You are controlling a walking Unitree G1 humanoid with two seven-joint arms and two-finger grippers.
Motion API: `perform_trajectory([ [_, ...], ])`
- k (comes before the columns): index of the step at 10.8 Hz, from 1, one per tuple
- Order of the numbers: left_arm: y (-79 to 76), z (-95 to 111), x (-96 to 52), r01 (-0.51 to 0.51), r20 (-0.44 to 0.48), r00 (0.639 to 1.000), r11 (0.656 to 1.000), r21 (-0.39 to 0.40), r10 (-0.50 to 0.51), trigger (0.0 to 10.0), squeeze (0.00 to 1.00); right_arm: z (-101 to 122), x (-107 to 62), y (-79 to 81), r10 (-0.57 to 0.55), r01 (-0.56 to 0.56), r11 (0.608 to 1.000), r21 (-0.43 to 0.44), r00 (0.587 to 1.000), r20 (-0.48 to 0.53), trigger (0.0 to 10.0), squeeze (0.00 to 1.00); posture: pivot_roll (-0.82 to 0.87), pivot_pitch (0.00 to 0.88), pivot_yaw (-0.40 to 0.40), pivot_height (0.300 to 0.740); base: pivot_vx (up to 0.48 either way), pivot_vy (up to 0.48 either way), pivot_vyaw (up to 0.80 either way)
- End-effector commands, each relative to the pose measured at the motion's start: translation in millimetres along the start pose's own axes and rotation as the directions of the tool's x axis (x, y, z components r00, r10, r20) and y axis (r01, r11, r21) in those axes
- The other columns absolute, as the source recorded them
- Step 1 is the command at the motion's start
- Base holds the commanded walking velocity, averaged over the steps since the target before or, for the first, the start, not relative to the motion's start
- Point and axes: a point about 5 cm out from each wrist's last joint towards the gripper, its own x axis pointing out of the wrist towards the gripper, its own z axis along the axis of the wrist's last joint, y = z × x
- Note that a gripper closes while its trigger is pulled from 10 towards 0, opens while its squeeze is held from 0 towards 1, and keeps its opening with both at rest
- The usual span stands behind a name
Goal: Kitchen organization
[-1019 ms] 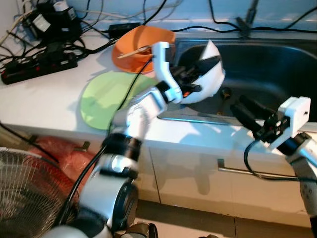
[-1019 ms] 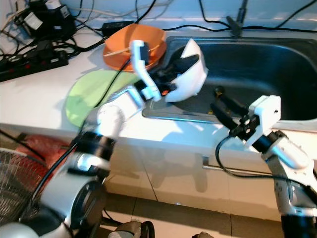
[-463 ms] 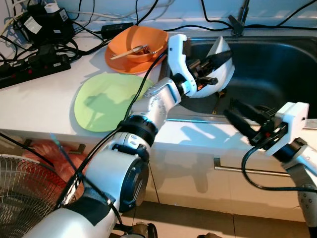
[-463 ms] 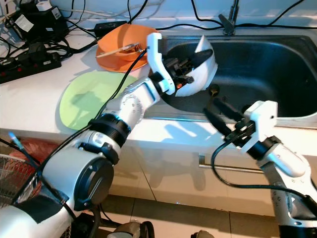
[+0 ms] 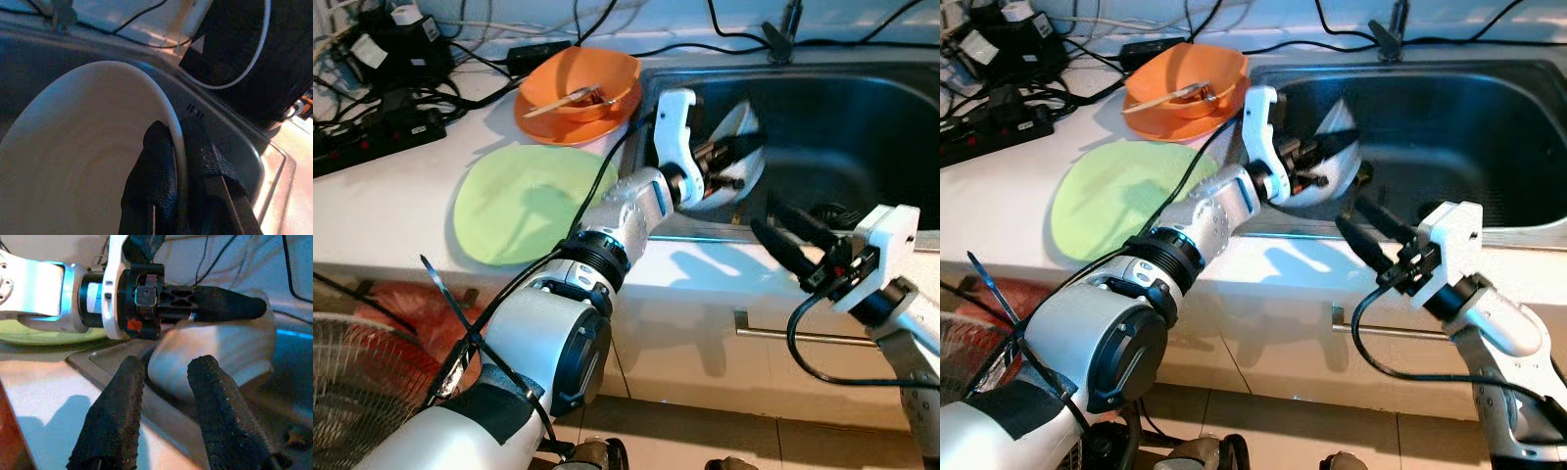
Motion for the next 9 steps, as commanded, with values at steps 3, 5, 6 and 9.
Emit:
perform_trajectory([
  [3,-34.7,-9.7,21.8,0.082,-0.028,0.996,0.996,0.024,-0.082,10.0,1.0,5.6,1.2,5.0,0.012,-0.012,1.0,0.007,1.0,0.025,10.0,0.0,-0.18,0.166,0.144,0.74,0.0,0.0,0.0],
  [5,-34.7,-9.7,21.8,0.082,-0.028,0.996,0.996,0.024,-0.082,10.0,1.0,5.6,1.2,5.0,0.012,-0.012,1.0,0.007,1.0,0.025,10.0,0.0,-0.18,0.166,0.144,0.74,0.0,0.0,0.0],
  [6,-34.7,-9.7,21.8,0.082,-0.028,0.996,0.996,0.024,-0.082,10.0,1.0,5.6,1.2,5.0,0.012,-0.012,1.0,0.007,1.0,0.025,10.0,0.0,-0.18,0.166,0.144,0.74,0.0,0.0,0.0],
  [9,-34.7,-9.7,21.8,0.082,-0.028,0.996,0.996,0.024,-0.082,10.0,1.0,5.6,1.2,5.0,0.012,-0.012,1.0,0.007,1.0,0.025,10.0,0.0,-0.18,0.166,0.144,0.74,0.0,0.0,0.0],
])
